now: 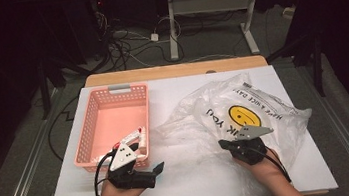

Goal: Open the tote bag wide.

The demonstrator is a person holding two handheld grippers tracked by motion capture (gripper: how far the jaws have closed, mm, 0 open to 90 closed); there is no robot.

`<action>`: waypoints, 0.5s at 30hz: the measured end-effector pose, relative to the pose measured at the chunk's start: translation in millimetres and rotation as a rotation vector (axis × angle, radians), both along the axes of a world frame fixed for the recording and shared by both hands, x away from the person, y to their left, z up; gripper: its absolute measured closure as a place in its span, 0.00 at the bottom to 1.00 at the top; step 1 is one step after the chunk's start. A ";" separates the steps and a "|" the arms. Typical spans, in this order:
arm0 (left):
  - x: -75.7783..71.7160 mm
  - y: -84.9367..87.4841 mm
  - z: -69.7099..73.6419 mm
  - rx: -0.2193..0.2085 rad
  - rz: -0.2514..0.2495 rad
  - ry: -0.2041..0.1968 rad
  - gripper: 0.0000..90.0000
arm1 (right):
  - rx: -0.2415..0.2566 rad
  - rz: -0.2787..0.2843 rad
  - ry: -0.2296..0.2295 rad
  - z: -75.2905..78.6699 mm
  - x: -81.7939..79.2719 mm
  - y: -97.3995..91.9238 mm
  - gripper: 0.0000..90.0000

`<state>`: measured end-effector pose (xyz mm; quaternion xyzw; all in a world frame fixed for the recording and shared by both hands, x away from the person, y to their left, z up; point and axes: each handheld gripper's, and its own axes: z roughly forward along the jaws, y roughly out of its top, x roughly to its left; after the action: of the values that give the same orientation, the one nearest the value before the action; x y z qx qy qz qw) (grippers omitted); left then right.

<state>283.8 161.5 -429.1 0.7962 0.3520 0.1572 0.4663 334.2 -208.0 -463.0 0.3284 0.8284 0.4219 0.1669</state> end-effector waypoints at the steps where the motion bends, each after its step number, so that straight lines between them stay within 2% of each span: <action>1: 0.0 0.1 -0.1 -0.001 0.000 -0.001 0.00 | 0.010 -0.006 -0.004 1.2 -0.4 -1.1 1.00; 5: 0.2 0.1 -0.4 -0.003 0.000 0.000 0.00 | 0.037 -0.018 -0.042 9.0 -3.3 -5.6 1.00; 8: 0.4 0.1 -0.6 -0.004 0.001 -0.001 0.00 | 0.058 -0.030 -0.096 20.4 -6.4 -9.0 1.00; 9: 0.4 0.0 -0.7 -0.003 0.000 -0.001 0.00 | 0.058 -0.030 -0.096 20.4 -6.4 -9.0 1.00; 15: 0.9 -0.3 -1.2 -0.003 -0.003 -0.002 0.00 | 0.104 -0.050 -0.174 44.3 -8.0 -16.5 1.00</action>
<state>284.7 161.2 -430.3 0.7959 0.3505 0.1567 0.4681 326.3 -224.5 -418.7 0.3193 0.7793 0.4870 0.2315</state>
